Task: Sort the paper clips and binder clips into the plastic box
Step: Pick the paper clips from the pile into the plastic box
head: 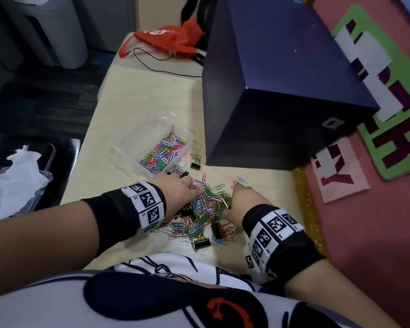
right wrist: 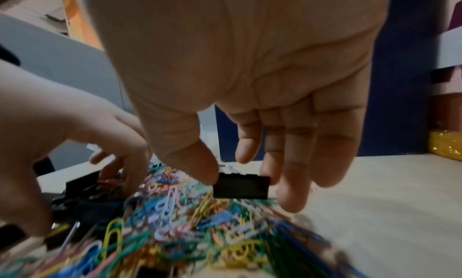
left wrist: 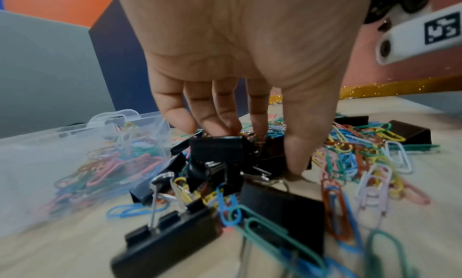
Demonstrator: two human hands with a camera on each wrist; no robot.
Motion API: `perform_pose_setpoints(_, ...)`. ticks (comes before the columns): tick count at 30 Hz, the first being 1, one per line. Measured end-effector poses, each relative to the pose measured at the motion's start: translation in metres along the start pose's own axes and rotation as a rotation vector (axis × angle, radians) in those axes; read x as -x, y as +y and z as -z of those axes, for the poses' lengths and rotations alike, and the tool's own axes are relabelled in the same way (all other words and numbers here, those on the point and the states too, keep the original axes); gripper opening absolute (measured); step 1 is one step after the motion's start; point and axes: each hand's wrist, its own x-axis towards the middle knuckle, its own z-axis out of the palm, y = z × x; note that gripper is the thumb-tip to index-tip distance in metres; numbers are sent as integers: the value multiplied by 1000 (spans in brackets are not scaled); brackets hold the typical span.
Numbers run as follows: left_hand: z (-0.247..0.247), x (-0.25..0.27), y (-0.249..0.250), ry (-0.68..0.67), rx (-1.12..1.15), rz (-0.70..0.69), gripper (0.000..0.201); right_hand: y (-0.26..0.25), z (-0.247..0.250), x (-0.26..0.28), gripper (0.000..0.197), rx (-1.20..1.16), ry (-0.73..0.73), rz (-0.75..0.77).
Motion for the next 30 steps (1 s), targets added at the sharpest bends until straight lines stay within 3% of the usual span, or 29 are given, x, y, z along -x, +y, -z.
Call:
perform_pose_setpoints(6,8,0,0,-21,19,-12,50,-3,14,-5,47,-162,110,-33)
perform_pose_setpoints(9,6,1,-3,-14,8,-22,57,0,16,-8,45,-265,223,-95)
perform_pose_setpoints(12,2,2,-7,4,3,-30,63,7,18,-10,45,-202,322,-111)
perform_pose_setpoints(14,1,3,-7,33,1,-30,58,8,18,-8,39,-150,256,-55)
perform_pose_setpoints(17,0,1,0,116,-29,-60,54,-2,16,2,28,31,-45,179)
perform_pose_setpoints(20,-2,-1,7,115,-36,-91,48,-14,2,14,29,186,-195,323)
perform_pose_setpoints(25,-5,-5,13,136,-27,-80,31,-16,-22,13,36,176,-69,365)
perform_pose_setpoints(30,-4,-6,14,155,-41,-79,28,-11,-18,8,39,181,-6,380)
